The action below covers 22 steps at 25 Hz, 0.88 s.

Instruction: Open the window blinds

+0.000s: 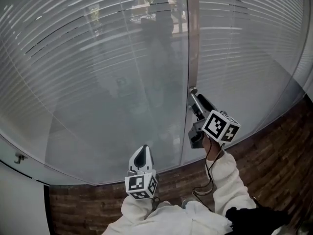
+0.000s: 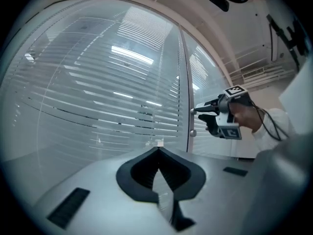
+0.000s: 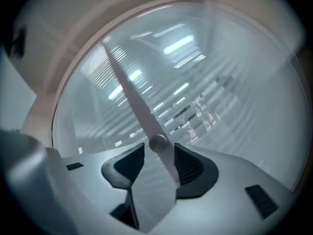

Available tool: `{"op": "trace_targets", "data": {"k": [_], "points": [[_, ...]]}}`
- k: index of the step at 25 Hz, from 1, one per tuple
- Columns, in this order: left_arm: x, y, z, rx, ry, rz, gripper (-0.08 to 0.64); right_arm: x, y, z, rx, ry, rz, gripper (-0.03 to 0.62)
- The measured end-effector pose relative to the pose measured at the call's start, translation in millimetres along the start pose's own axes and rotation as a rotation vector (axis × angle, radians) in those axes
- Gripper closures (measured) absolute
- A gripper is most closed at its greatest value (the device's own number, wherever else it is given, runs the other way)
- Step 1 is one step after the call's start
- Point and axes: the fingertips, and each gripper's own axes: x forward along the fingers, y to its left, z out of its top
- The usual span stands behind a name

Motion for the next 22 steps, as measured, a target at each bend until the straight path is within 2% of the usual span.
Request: {"op": "trace_targets", "data": {"k": [2,5,6,7,8,11,15,16,20,22], "points": [[3,-2,-1,0.002,0.002,-0.01,0.558,-9,1,-1,-0.516,0.081,-0.04,0.414],[5,-6,-3,-0.001,0.008,-0.022,0.558,-12,13,-6,-1.469,0.214,-0.113,0.414],[7,-7,-4,-0.003,0.009,-0.025,0.558,-10,15,-9,-1.741,0.258,-0.134,0.414],[8,-8,-4,-0.006,0.009,-0.026,0.558,-6,16,-11,-1.936,0.299,-0.14,0.414],[9,-8,-4,-0.008,0.009,-0.028,0.558,-2,16,-14,-2.054,0.334,-0.132,0.414],[9,-9,-5,-0.013,0.008,-0.028,0.558,10,16,-18,-2.21,0.4,-0.111,0.414],[8,-1,-4,-0.021,0.002,-0.008,0.558,20,17,-24,-2.288,0.409,-0.115,0.419],[7,2,-4,-0.022,0.001,0.0,0.558,20,15,-24,-2.299,0.41,-0.125,0.442],[8,13,-3,-0.025,-0.001,0.023,0.558,22,14,-20,-2.271,0.418,-0.158,0.457],[7,17,-2,-0.028,-0.004,0.033,0.558,23,12,-18,-2.187,0.41,-0.166,0.457]]}}
